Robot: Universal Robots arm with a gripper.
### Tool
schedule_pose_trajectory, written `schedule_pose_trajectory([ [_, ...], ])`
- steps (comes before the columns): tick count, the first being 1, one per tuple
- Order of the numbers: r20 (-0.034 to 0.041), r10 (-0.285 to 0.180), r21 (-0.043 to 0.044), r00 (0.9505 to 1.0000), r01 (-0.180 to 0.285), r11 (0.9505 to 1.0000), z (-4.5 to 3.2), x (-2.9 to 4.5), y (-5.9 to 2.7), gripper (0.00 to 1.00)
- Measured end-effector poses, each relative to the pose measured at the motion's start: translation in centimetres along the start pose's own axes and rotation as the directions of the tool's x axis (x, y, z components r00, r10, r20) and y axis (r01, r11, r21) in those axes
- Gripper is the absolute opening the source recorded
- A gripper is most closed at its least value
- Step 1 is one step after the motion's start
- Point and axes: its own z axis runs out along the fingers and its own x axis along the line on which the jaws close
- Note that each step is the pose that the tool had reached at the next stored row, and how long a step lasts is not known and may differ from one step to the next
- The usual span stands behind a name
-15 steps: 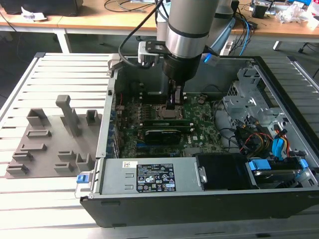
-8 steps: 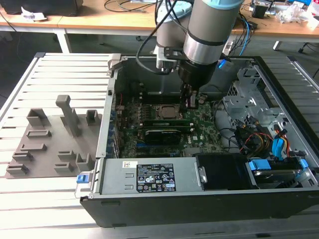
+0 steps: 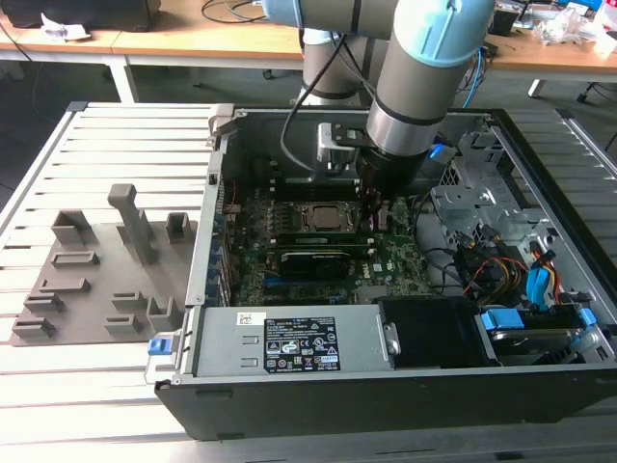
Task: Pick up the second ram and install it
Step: 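Press down the second ram until it locks into place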
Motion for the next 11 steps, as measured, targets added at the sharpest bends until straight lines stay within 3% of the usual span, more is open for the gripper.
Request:
schedule_pose_trajectory([
  [1, -0.0004, 0.0, -0.0002, 1.0, 0.0, 1.0, 0.28, 0.02, -0.02, 0.11],
  [2, 0.0009, 0.0, 0.0042, 1.0, 0.0, 1.0, -0.55, -0.03, 0.11, 0.11],
  [3, 0.0012, 0.0, 0.0063, 1.0, 0.0, 1.0, -0.63, -0.03, 0.3, 0.11],
  [5, 0.0078, -0.001, 0.0093, 1.0, 0.001, 1.0, -0.57, 0.05, 1.52, 0.11],
  [7, 0.0177, -0.002, 0.0116, 0.9998, 0.002, 0.9999, -0.41, 0.2, 3.9, 0.11],
  [8, 0.0175, -0.002, 0.0122, 0.9998, 0.002, 0.9999, -0.34, 0.27, 4.98, 0.11],
  [9, 0.0175, -0.002, 0.0134, 0.9998, 0.002, 0.9999, -0.2, 0.39, 6.67, 0.11],
  [11, 0.0177, -0.002, 0.016, 0.9998, 0.002, 0.9999, 0.05, 0.54, 8.91, 0.11],
])
